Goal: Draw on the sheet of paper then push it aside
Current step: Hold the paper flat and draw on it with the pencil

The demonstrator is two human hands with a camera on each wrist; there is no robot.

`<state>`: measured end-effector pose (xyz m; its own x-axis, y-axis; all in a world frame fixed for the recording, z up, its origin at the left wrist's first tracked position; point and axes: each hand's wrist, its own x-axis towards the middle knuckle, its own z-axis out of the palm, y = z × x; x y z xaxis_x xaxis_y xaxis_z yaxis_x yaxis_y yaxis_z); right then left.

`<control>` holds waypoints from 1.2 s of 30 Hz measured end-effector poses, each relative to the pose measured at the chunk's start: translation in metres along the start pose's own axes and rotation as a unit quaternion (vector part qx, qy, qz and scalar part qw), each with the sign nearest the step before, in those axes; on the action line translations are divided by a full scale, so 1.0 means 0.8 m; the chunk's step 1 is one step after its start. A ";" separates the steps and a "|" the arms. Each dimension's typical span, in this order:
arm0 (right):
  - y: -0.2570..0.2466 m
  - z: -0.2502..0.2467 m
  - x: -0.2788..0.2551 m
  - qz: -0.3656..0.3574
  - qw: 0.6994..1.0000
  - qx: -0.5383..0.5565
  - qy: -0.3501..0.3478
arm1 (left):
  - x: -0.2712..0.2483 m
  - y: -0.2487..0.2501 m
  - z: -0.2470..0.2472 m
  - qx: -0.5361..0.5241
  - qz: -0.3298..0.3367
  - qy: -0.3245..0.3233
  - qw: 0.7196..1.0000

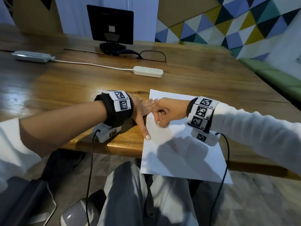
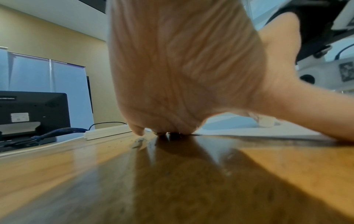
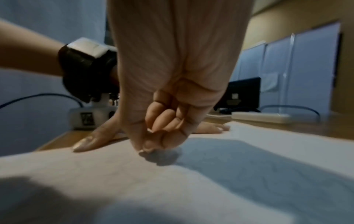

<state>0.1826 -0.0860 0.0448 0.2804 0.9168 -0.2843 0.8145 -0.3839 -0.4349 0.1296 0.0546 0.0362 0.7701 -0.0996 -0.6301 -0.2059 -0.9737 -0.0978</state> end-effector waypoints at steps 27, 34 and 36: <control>0.019 -0.005 -0.001 0.010 1.000 0.002 0.023 | 0.002 0.001 -0.001 0.017 -0.018 -0.007 1.000; 0.035 -0.011 0.008 0.033 0.994 -0.013 0.100 | 0.004 -0.001 0.002 0.019 -0.017 -0.003 1.000; 0.031 -0.006 -0.004 0.014 0.999 0.017 0.029 | 0.003 -0.001 0.002 0.020 -0.016 -0.001 1.000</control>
<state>0.2045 -0.0980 0.0392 0.3323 0.9102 -0.2474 0.7885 -0.4120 -0.4567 0.1303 0.0558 0.0335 0.7750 -0.0689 -0.6281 -0.2055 -0.9675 -0.1473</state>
